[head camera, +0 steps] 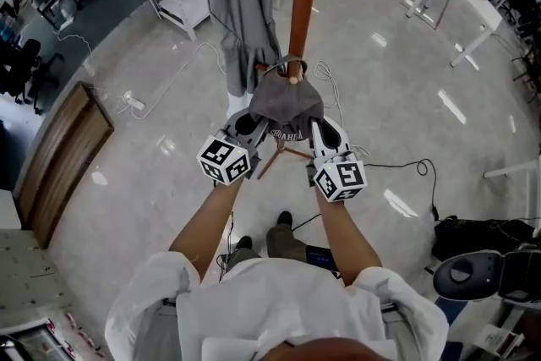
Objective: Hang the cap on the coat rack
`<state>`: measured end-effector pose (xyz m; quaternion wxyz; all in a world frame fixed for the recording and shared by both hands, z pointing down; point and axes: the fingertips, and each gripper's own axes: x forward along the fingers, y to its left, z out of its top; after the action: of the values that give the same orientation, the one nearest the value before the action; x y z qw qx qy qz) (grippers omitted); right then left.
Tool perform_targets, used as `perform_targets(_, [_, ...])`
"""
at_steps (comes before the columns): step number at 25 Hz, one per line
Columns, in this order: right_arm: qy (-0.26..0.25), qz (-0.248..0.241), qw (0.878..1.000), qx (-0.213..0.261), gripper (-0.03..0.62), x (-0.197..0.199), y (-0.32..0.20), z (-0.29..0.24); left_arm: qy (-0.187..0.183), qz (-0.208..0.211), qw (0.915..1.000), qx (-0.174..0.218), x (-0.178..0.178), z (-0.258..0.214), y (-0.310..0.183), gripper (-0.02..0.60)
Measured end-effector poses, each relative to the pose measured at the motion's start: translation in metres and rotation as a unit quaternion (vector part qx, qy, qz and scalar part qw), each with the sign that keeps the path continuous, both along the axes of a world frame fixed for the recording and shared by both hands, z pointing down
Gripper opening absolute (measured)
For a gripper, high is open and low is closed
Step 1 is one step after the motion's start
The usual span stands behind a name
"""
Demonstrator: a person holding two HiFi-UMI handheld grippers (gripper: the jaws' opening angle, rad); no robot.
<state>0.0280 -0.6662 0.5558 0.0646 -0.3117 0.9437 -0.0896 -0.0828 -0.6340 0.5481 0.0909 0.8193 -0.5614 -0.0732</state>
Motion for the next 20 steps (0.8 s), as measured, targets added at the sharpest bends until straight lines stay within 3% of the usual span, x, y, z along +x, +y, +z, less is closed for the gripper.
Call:
perform_targets(13, [0.032, -0.005, 0.999, 0.014, 0.035, -0.019, -0.038, 0.039, 0.008, -0.008, 0.9997, -0.022, -0.017, 0.047, -0.04, 0.046])
perform_targets(20, [0.031, -0.007, 0.999, 0.015, 0.035, -0.025, -0.051, 0.049, 0.024, 0.002, 0.9997, -0.01, -0.022, 0.058, -0.053, 0.048])
